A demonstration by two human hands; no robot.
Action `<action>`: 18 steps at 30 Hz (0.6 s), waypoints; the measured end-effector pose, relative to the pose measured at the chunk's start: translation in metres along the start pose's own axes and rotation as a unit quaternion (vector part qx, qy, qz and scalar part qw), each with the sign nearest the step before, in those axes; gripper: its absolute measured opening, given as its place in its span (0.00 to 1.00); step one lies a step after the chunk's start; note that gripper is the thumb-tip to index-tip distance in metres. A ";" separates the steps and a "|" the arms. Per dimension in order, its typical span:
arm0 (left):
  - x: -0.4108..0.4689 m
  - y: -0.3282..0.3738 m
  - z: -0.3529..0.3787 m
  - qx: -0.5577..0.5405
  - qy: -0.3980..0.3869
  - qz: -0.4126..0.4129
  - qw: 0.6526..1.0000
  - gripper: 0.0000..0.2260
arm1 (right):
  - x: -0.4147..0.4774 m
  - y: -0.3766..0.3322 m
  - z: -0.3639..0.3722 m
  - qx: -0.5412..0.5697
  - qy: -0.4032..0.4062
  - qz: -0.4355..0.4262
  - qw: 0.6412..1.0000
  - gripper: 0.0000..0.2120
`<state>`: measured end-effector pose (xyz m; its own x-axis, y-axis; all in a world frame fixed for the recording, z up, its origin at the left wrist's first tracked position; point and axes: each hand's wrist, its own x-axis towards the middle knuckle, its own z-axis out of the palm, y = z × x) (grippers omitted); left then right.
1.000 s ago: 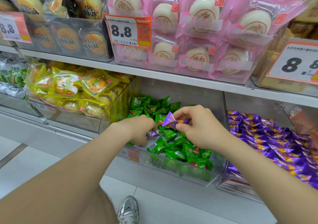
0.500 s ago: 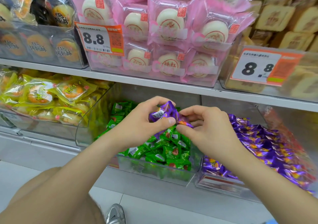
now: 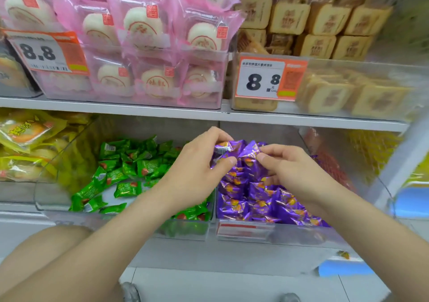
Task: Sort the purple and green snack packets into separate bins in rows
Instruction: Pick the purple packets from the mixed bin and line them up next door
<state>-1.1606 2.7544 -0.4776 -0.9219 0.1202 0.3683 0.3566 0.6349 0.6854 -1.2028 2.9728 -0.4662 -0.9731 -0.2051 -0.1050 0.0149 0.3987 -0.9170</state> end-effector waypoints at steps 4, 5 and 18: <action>0.009 0.016 0.013 0.068 -0.033 0.038 0.996 0.12 | 0.001 0.018 -0.043 -0.083 0.012 -0.033 0.996 0.09; 0.013 0.019 0.016 0.075 -0.041 0.040 0.996 0.13 | 0.004 0.025 -0.055 -0.131 0.048 -0.053 0.989 0.08; 0.058 0.032 0.086 0.116 -0.018 0.010 0.993 0.16 | 0.085 0.106 -0.118 -0.494 0.191 -0.054 0.847 0.12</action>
<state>-1.2162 2.8473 -0.4884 -0.9215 0.1582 0.3546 0.3334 0.7904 0.5139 -1.3114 3.1036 -0.5269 -0.9628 -0.0596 0.2635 -0.0951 0.9877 -0.1238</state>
